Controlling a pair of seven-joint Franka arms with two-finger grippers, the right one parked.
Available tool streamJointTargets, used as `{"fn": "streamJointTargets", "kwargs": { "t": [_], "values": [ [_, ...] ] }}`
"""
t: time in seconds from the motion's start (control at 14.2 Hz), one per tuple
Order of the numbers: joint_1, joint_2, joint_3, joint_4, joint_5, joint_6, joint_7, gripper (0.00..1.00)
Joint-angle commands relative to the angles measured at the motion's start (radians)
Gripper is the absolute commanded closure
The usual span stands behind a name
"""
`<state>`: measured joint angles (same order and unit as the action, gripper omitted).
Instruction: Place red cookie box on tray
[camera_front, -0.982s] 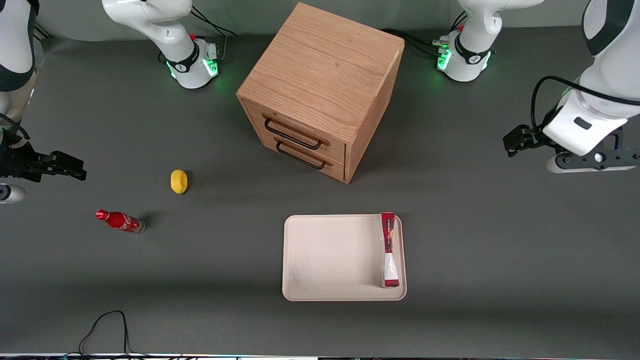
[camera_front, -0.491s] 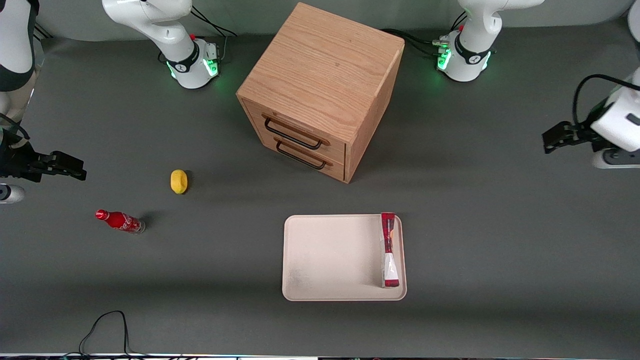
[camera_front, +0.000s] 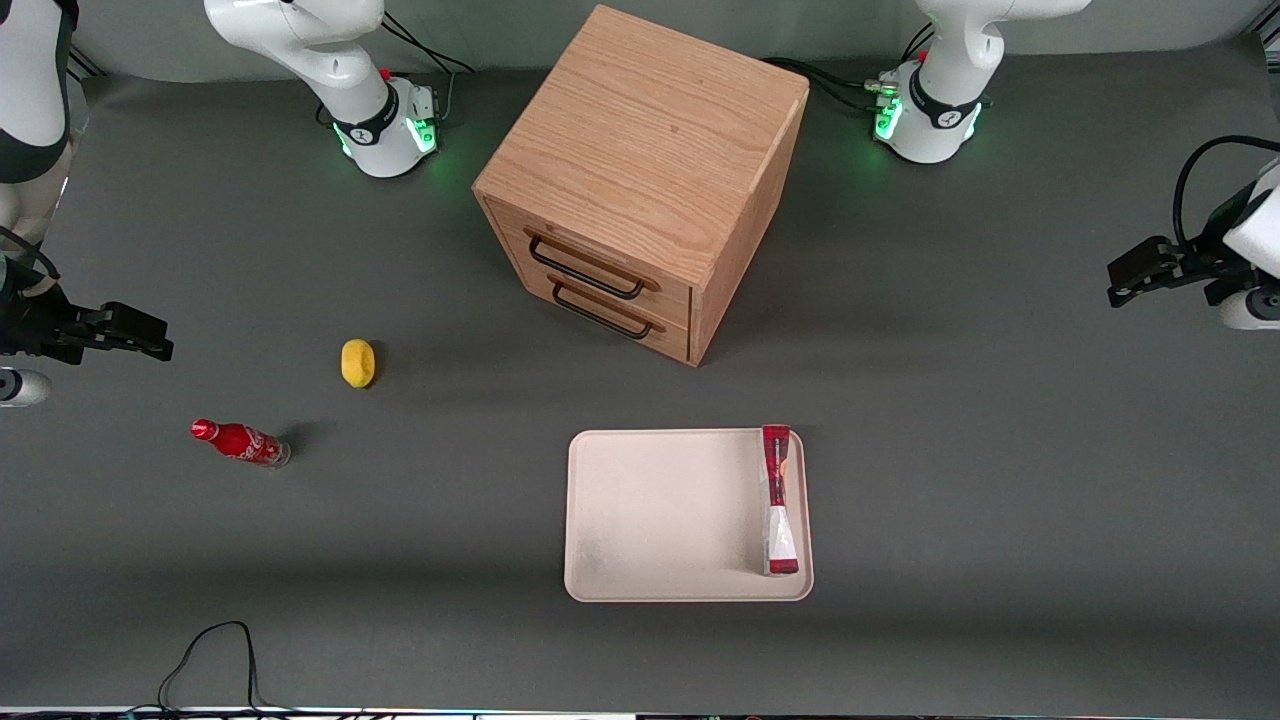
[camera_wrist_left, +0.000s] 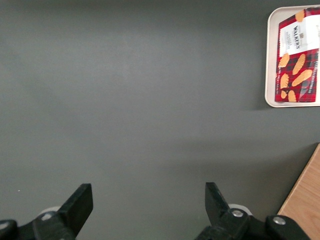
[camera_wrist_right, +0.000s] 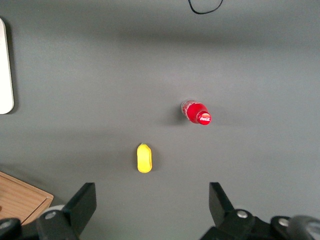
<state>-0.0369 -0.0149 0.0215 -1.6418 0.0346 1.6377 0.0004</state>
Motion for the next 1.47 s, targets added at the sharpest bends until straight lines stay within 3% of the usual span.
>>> {"fn": "streamJointTargets", "kwargs": {
  "t": [0.0, 1.4],
  "values": [
    [-0.011, -0.023, -0.006, -0.009, -0.018, -0.028, -0.004, 0.00],
    [-0.001, -0.020, -0.014, 0.013, -0.030, -0.099, 0.030, 0.00]
  ]
}}
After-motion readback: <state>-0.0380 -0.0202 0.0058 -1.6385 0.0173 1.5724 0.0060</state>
